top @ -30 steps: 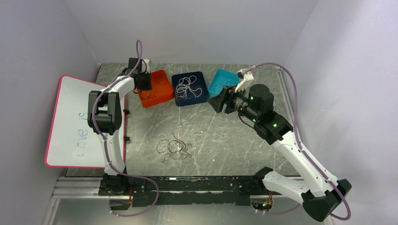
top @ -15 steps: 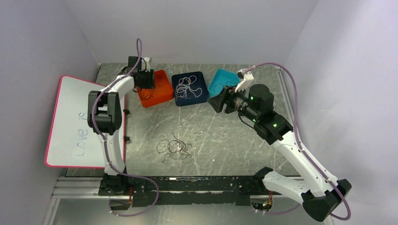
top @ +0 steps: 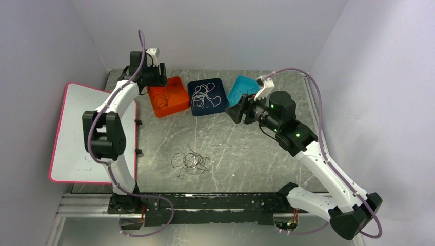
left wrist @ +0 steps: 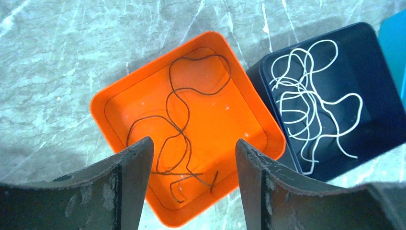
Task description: Untangle the cables
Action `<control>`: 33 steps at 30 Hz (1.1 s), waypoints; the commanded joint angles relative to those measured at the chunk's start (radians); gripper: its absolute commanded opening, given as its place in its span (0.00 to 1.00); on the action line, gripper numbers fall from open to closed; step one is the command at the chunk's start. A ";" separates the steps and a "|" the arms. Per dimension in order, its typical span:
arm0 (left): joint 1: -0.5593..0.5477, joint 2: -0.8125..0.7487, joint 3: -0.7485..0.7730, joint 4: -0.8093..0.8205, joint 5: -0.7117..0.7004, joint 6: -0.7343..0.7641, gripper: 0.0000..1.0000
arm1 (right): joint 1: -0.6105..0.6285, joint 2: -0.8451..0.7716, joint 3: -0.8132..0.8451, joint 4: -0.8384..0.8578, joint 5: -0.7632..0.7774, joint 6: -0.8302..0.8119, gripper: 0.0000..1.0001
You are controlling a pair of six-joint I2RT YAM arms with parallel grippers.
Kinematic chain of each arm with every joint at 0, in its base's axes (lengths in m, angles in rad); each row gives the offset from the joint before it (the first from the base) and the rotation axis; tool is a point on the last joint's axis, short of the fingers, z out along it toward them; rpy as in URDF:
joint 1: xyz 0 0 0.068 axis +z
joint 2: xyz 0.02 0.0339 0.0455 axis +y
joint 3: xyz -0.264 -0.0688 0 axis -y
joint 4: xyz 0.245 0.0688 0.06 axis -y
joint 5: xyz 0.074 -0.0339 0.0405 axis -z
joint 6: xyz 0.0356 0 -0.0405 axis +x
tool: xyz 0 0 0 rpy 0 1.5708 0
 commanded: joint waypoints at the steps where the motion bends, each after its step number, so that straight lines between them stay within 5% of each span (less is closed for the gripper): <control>1: 0.000 -0.112 -0.081 0.038 0.004 -0.019 0.67 | 0.003 0.023 -0.004 -0.025 -0.004 -0.003 0.63; 9: -0.047 -0.376 -0.337 0.090 0.018 -0.060 0.65 | 0.034 0.129 -0.012 -0.079 -0.046 -0.012 0.63; 19: -0.220 -0.735 -0.780 0.144 -0.058 -0.275 0.63 | 0.270 0.291 -0.087 -0.043 0.140 0.064 0.62; 25: -0.341 -0.843 -0.887 0.113 -0.129 -0.378 0.62 | 0.411 0.375 -0.199 0.059 0.288 0.187 0.62; 33: -0.359 -0.913 -0.948 0.091 -0.170 -0.394 0.61 | 0.446 0.422 -0.285 0.124 0.356 0.321 0.59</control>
